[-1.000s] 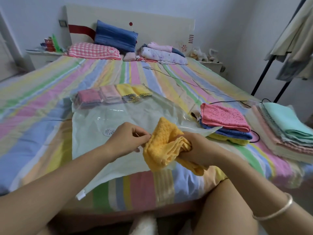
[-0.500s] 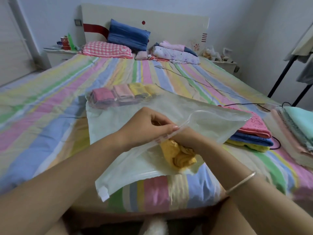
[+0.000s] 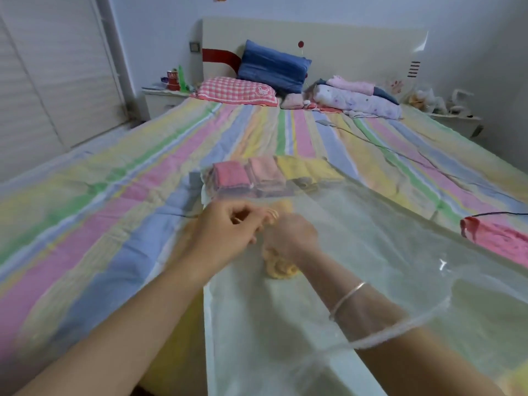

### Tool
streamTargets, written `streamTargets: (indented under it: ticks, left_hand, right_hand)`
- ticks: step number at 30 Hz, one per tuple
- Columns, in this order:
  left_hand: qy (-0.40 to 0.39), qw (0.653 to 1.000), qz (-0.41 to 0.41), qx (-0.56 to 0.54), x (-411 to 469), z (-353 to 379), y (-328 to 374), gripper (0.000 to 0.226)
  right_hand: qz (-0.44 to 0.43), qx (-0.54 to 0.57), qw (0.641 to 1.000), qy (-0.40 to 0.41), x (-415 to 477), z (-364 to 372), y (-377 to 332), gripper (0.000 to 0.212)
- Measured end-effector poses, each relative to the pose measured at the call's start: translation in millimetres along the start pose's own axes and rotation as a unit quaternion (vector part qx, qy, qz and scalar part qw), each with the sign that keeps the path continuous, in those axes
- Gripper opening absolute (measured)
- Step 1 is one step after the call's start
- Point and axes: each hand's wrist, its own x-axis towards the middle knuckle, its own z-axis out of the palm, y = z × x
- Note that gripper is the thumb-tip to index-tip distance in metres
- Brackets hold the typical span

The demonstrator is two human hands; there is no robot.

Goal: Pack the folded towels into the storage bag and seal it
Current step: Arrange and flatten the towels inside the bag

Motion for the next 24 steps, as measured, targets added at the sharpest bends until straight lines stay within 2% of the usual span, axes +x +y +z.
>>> streamTargets:
  ticks: [2,4,6,8,10,12,15,17,20,24]
  left_hand:
    - [0.133,0.986,-0.052,0.083,21,-30,-50,0.017]
    - [0.181,0.967,-0.13,0.123,28,-53,-93,0.029]
    - [0.144,0.962,-0.182,0.146,28,-58,-120,0.047]
    - [0.091,0.967,-0.178,0.157,25,-50,-132,0.057]
    - [0.074,0.977,-0.112,0.165,23,-41,-134,0.053]
    - [0.07,0.983,-0.059,0.159,24,-37,-136,0.04]
    - [0.042,0.992,-0.04,0.111,28,-36,-135,0.036]
    - [0.014,0.995,-0.049,0.088,28,-35,-136,0.036]
    - [0.002,0.993,-0.072,0.097,25,-35,-143,0.04]
    - [-0.024,0.989,-0.12,0.078,23,-34,-142,0.041]
  right_hand:
    - [0.03,0.018,0.999,-0.004,13,3,-11,0.036]
    - [0.029,0.033,0.999,-0.023,28,8,-21,0.038]
    - [0.019,0.046,0.998,-0.036,44,12,-31,0.041]
    - [0.022,0.051,0.998,-0.03,59,16,-38,0.041]
    - [0.022,0.06,0.997,-0.038,72,23,-50,0.04]
    - [0.021,0.072,0.997,-0.036,82,28,-61,0.042]
    - [0.018,0.066,0.998,-0.013,90,38,-66,0.045]
    - [-0.002,0.023,1.0,-0.006,93,43,-66,0.044]
    - [-0.018,-0.014,0.998,-0.053,97,53,-62,0.048]
    - [-0.018,-0.085,0.985,-0.152,100,59,-63,0.07]
